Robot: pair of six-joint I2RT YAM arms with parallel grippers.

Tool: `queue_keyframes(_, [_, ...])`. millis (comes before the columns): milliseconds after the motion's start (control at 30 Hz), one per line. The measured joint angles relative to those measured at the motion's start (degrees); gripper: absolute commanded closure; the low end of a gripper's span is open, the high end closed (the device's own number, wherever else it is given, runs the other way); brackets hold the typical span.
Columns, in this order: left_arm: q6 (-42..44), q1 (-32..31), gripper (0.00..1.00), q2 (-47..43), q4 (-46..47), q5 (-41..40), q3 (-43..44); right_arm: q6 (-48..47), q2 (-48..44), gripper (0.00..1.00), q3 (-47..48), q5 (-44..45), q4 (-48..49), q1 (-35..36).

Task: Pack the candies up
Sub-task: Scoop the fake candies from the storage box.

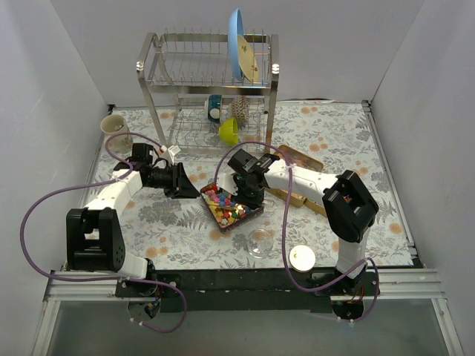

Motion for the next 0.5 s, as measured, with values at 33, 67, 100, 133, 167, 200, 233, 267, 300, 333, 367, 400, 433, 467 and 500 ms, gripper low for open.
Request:
queue_keyframes(33, [0.2,0.1,0.73,-0.2,-0.2,0.1,0.0,0.1,-0.2,0.99,-0.3,0.0,0.6,-0.2])
queue_keyframes(67, [0.4,0.2,0.72,-0.5,-0.4,0.2,0.0,0.2,-0.4,0.99,-0.4,0.0,1.0,-0.2])
queue_keyframes(100, [0.5,0.4,0.71,-0.7,-0.5,0.2,0.0,0.2,-0.6,0.99,-0.5,0.0,1.5,-0.4])
queue_keyframes(133, [0.7,0.6,0.71,-0.8,-0.6,0.2,0.0,0.2,-0.9,0.99,-0.7,0.0,2.0,-0.6])
queue_keyframes(167, [0.8,0.7,0.71,-0.9,-0.7,0.2,0.0,0.1,-1.3,0.99,-0.8,0.1,2.4,-0.8])
queue_keyframes(200, [0.9,0.9,0.70,-1.0,-0.7,0.2,0.0,0.0,-2.0,0.99,-1.0,0.1,2.5,-1.2])
queue_keyframes(233, [0.9,1.0,0.70,-1.0,-0.7,0.1,0.0,-0.2,-2.8,0.99,-1.4,0.3,2.9,-1.6])
queue_keyframes(267, [0.9,1.1,0.70,-1.0,-0.7,-0.1,0.0,-0.4,-4.3,0.99,-2.3,0.5,3.3,-2.2])
queue_keyframes(300, [0.9,1.2,0.70,-1.0,-0.5,-0.2,0.0,-0.6,-5.5,0.99,-2.9,0.9,3.3,-2.6])
queue_keyframes(333, [0.9,1.2,0.70,-1.0,-0.3,-0.3,0.0,-0.9,-7.2,0.99,-3.9,1.1,3.4,-3.2])
queue_keyframes(367, [0.8,1.3,0.70,-1.0,0.0,-0.5,0.0,-1.3,-9.1,0.99,-5.1,1.2,3.5,-3.8])
queue_keyframes(400, [0.7,1.3,0.70,-1.0,0.3,-0.5,0.0,-1.9,-11.2,0.99,-6.4,1.4,3.4,-4.5])
queue_keyframes(433, [0.6,1.4,0.70,-1.0,0.5,-0.6,0.0,-2.6,-13.5,0.99,-7.8,1.4,3.3,-5.0])
queue_keyframes(467, [0.5,1.4,0.70,-1.0,0.8,-0.6,0.0,-3.6,-15.9,0.99,-9.4,1.5,3.3,-5.6])
queue_keyframes(500, [0.5,1.4,0.70,-1.0,1.0,-0.6,0.0,-4.4,-18.5,0.99,-11.1,1.6,3.3,-6.2])
